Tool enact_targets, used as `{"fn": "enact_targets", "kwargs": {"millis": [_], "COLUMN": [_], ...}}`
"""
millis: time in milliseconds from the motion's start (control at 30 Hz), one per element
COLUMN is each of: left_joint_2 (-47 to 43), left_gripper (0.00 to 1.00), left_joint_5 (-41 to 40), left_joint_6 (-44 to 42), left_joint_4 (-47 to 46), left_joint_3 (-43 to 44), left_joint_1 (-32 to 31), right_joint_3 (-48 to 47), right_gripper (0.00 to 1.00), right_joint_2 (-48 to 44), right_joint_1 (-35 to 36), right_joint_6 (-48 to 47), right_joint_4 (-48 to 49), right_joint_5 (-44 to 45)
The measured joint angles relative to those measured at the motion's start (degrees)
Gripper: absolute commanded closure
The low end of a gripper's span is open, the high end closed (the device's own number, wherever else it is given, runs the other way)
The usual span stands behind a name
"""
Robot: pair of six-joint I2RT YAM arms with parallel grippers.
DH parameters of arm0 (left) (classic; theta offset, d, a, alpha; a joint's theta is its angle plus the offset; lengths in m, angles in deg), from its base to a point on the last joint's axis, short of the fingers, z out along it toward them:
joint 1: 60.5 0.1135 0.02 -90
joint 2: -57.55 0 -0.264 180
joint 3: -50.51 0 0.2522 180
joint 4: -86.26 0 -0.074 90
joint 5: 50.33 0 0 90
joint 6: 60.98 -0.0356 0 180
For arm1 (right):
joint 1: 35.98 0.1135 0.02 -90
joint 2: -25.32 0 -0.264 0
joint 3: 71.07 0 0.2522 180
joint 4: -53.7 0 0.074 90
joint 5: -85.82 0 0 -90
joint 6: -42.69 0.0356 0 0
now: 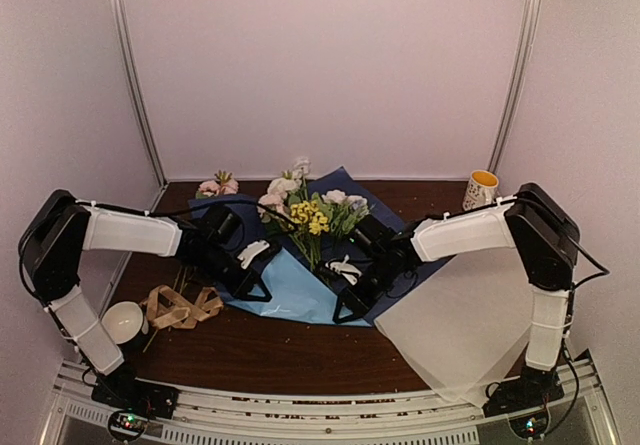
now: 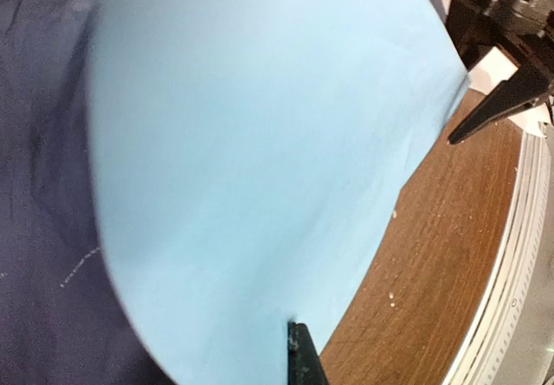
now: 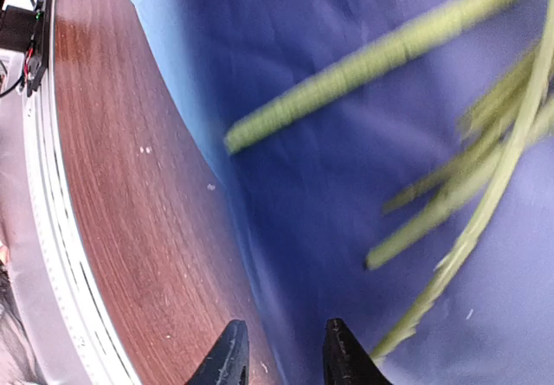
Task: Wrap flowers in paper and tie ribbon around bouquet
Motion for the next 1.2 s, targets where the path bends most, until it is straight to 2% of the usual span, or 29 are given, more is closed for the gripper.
{"fn": "enact_targets", "kwargs": {"millis": [67,200,300,367,433,500,767,967,1000,1033,1133,1200], "left_joint_2": [0.7,1.7,1.8,1.8,1.8,1.8,1.0,1.0,1.0,1.0,1.0,0.9], "left_gripper": [1.0,1.0,1.0,1.0,1.0,1.0,1.0,1.0,1.0,0.94,0.65,0.53], "left_joint_5": [-0.5,-1.5,-1.9,-2.1,-2.0,-1.7,-0.8,0.1,0.2,0.2,0.2,0.1], "left_joint_6": [0.9,2.3,2.8,2.9,3.0,3.1,3.0,3.0,3.0,3.0,3.0,2.8], "left_joint_4": [-0.2,-0.2,-0.2,-0.2,-0.4,-1.0,-3.5,-4.8,-5.0,-5.2,-5.6,-5.6], "left_joint_3": [-0.7,-1.6,-1.6,-1.6,-1.6,-1.6,-1.6,-1.4,-1.4,-1.4,-1.2,-1.2], "left_joint_1": [0.6,1.2,1.2,1.2,1.2,1.2,-0.7,-1.0,-1.0,-1.1,-1.1,-1.2], "right_joint_3": [2.6,6.1,7.4,7.6,7.5,7.4,7.4,7.5,7.5,7.5,7.5,7.5], "right_gripper": [0.72,0.86,0.9,0.89,0.82,0.79,0.8,0.99,1.0,1.0,1.0,1.0], "right_joint_2": [-0.9,-2.5,-3.1,-3.5,-4.0,-4.5,-4.7,-5.3,-5.6,-5.9,-6.5,-6.5], "right_joint_1": [0.0,0.0,0.0,-0.2,-0.5,-0.9,-1.3,-1.3,-1.3,-1.3,-1.3,-1.3], "right_joint_6": [1.2,3.2,4.0,4.6,4.9,5.3,8.5,11.0,11.3,11.3,12.1,12.3], "right_joint_4": [1.7,4.2,4.7,4.6,4.4,4.1,6.1,8.3,8.3,8.4,8.2,7.9], "right_joint_5": [-0.4,-1.3,-1.5,-1.4,-1.2,-1.0,-1.4,-2.0,-2.0,-2.0,-1.9,-1.9]}}
